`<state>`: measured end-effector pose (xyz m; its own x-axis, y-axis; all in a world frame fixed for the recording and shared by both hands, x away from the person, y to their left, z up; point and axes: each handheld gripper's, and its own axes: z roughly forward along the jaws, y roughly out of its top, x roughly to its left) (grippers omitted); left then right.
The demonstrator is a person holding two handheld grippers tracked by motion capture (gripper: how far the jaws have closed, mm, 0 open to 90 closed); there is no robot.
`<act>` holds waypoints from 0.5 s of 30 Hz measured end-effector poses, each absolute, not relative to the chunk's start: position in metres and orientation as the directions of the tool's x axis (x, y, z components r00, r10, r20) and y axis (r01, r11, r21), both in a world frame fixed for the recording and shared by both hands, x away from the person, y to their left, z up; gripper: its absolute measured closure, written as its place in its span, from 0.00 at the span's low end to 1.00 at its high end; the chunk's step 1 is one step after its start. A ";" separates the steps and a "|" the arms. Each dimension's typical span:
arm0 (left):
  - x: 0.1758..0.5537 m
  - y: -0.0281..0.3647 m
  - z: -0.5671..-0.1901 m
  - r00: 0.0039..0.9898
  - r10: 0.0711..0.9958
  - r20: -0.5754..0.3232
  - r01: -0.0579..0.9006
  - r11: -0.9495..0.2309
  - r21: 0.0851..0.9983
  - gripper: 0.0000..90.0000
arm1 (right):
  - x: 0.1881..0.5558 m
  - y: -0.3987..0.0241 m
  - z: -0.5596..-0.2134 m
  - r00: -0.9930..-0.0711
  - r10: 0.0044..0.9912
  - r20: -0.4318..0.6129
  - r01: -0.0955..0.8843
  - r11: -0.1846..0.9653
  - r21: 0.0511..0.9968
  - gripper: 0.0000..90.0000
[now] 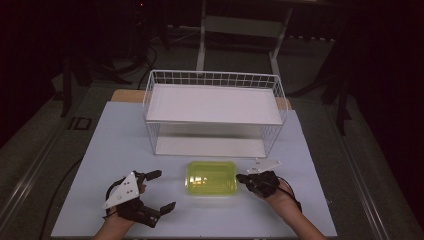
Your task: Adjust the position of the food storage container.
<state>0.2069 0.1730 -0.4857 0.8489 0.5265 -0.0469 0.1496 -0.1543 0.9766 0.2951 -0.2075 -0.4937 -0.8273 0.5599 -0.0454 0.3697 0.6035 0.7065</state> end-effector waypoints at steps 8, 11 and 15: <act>0.206 0.173 -0.486 0.850 0.524 -0.051 0.153 -0.153 0.976 0.00 | 0.297 -0.200 -0.493 -0.834 0.550 -0.040 0.361 0.600 0.714 1.00; 0.206 0.174 -0.486 0.848 0.526 -0.066 0.158 -0.132 0.979 0.00 | 0.295 -0.202 -0.487 -0.832 0.552 -0.056 0.344 0.593 0.728 0.99; 0.207 0.176 -0.486 0.843 0.530 -0.090 0.168 -0.102 0.980 0.00 | 0.289 -0.208 -0.474 -0.824 0.562 -0.064 0.323 0.561 0.762 0.92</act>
